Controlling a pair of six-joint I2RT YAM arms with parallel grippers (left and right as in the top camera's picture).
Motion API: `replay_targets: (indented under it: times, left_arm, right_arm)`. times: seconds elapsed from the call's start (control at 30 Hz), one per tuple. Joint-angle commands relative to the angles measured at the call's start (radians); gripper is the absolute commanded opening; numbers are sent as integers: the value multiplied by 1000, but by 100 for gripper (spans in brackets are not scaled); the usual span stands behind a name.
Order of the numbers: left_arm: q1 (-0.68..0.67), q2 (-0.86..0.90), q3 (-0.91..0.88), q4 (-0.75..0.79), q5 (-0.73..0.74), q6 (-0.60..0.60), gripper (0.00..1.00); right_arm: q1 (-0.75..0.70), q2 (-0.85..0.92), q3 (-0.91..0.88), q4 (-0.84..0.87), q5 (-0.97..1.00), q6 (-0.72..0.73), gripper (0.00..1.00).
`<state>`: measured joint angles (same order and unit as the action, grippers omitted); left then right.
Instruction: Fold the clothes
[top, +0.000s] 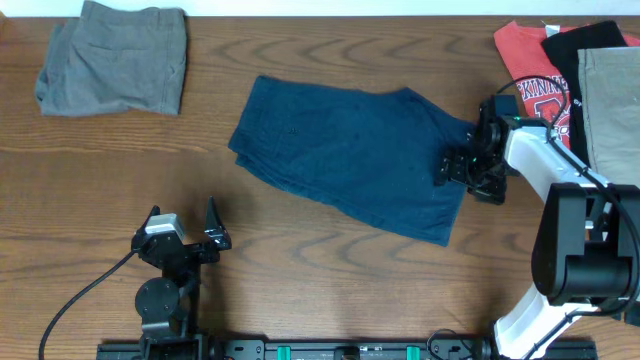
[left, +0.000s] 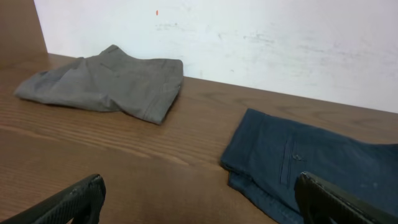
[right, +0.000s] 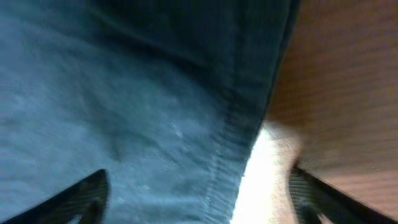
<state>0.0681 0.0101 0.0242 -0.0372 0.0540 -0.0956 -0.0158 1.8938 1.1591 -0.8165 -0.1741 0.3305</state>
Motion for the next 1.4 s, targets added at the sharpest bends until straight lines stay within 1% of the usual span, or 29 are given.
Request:
replay_targets:
  times: [0.0, 0.1, 0.2, 0.27, 0.33, 0.4, 0.5, 0.63, 0.73, 0.83, 0.87, 0.9, 0.93, 1.03, 1.07, 1.1, 1.17, 1.2, 1.27, 1.33, 1.37]
  left_arm:
    - [-3, -6, -20, -28, 6, 16, 98]
    - [-3, -6, -20, -28, 6, 16, 98]
    - [-3, -6, -20, -28, 6, 16, 98]
    - [-3, -6, -20, -28, 6, 16, 98]
    - [-3, -6, -20, -28, 6, 16, 98]
    - [-3, -6, -20, -28, 6, 16, 98]
    - [-3, -6, -20, -28, 6, 16, 98]
    - [-3, -6, -20, -28, 6, 16, 98]
    - [-3, -6, -20, -28, 6, 16, 98]
    - [-3, -6, -20, -28, 6, 16, 98]
    - [-3, -6, -20, -28, 6, 16, 98]
    - [-3, -6, -20, -29, 6, 16, 98]
    - [-3, -6, -20, -28, 6, 16, 98]
    - [-3, -6, -20, -28, 6, 16, 98]
    - [-3, -6, -20, -28, 6, 16, 98]
    - [-3, -6, -20, -28, 6, 16, 98]
    - [-3, -6, -20, -28, 6, 16, 98]
    - [-3, -6, -20, -28, 6, 16, 98]
    - [-3, -6, -20, -28, 6, 16, 98]
    - [-3, -6, -20, -28, 6, 16, 98]
    - [-3, -6, -20, -29, 6, 16, 98]
  right_arm:
    - [4, 9, -43, 26, -63, 6, 73]
    - [4, 9, -43, 39, -49, 5, 50]
    - [1, 9, -27, 48, -14, 5, 23]
    - [-3, 9, 0, 51, -10, -19, 12]
    - [-6, 9, 38, 50, -10, -50, 12]
    - [-5, 9, 82, 57, -10, -77, 6]
    - [-5, 9, 142, 93, -9, -119, 1]
    - [-5, 9, 202, 156, 21, -126, 1]
    - [-5, 9, 250, 170, 53, -126, 1]
    - [-5, 9, 304, 139, 54, -126, 6]
    - [-5, 9, 318, 124, 55, -126, 11]
    - [-5, 9, 331, 107, 55, -126, 32]
    - [-5, 9, 343, 87, 55, -126, 62]
    - [-5, 9, 355, 51, 55, -124, 68]
    - [-5, 9, 358, 37, 55, -117, 72]
    - [-6, 9, 359, 23, 55, -105, 79]
    - [-6, 9, 359, 3, 53, -86, 84]
    - [-5, 9, 359, -11, 47, -72, 88]
    - [-5, 9, 359, -38, -7, -70, 91]
    - [-1, 9, 359, -71, -58, -70, 99]
    - [2, 9, 358, -85, -71, -70, 99]
